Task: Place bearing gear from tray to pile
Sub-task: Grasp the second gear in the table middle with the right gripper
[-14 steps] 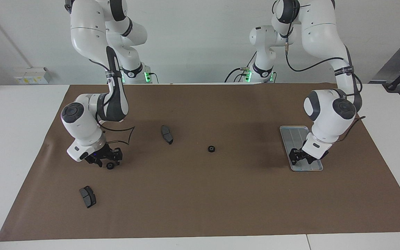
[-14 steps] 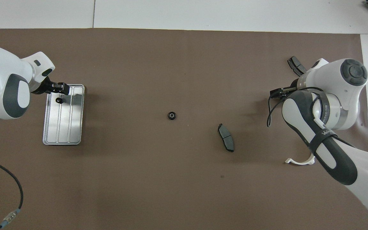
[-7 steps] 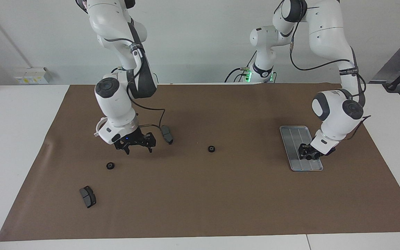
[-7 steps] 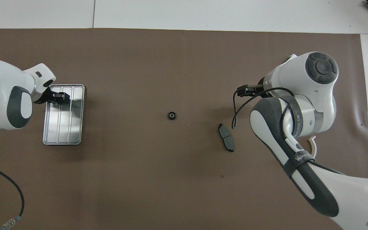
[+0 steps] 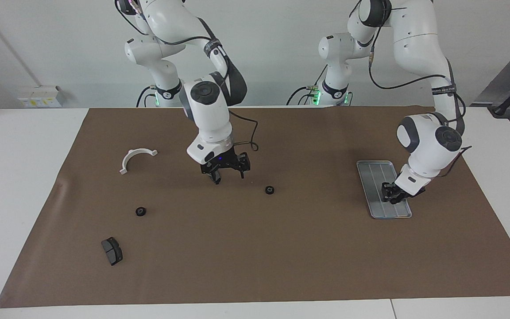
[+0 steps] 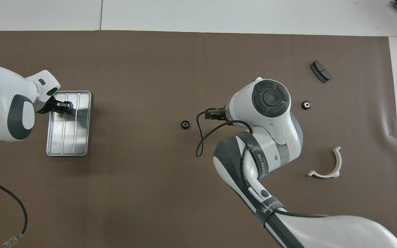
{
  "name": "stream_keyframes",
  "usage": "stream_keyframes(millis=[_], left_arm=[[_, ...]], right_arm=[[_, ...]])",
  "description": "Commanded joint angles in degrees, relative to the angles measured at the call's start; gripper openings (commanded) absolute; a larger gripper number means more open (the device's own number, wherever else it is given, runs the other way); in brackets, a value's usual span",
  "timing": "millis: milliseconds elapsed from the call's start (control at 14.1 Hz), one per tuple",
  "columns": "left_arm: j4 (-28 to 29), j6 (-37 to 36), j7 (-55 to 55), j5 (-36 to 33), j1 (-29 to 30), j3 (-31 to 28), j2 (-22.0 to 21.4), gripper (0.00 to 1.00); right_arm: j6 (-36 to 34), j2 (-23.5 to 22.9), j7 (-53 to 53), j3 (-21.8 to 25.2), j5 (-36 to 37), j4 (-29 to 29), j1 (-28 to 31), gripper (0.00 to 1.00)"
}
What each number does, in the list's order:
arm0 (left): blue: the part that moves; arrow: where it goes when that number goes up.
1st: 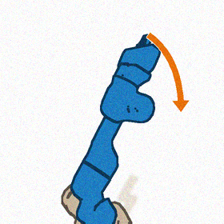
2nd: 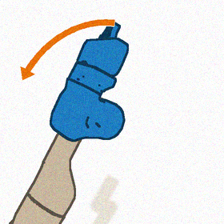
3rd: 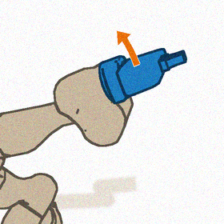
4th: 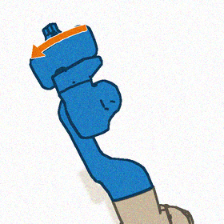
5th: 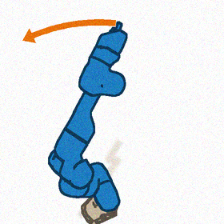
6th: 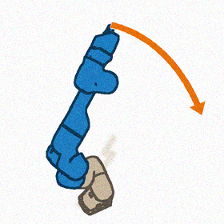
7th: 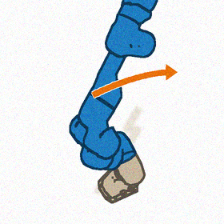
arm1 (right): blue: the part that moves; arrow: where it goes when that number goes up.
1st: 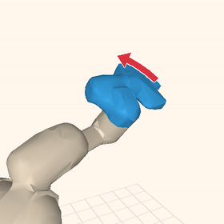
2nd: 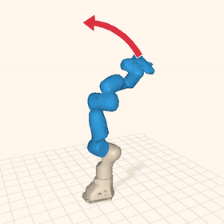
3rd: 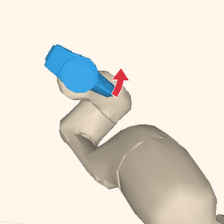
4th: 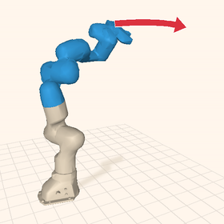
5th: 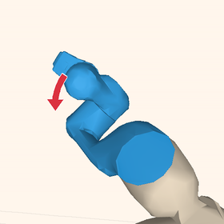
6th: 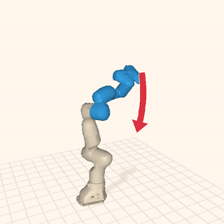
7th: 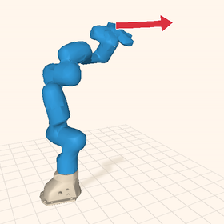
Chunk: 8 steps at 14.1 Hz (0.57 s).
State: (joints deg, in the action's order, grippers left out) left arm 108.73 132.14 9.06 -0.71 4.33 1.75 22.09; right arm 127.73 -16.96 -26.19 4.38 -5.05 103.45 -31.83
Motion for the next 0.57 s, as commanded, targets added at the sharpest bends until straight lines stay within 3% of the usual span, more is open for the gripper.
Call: stream_keyframes(millis=[0, 498], left_arm=[[2.18, 1.54, 0.26, -1.14, 0.86, 0.54, -1.79, 0.47], [2.36, 3.3, 0.26, -1.14, 0.95, 0.54, -1.7, 0.46]], right_arm=[[2.43, -1.92, -4.29, 0.19, 0.48, -0.96, -3.48, 1.0], [9.02, -11.6, -11.43, 0.19, 4.34, -7.56, -8.86, 1.0]])
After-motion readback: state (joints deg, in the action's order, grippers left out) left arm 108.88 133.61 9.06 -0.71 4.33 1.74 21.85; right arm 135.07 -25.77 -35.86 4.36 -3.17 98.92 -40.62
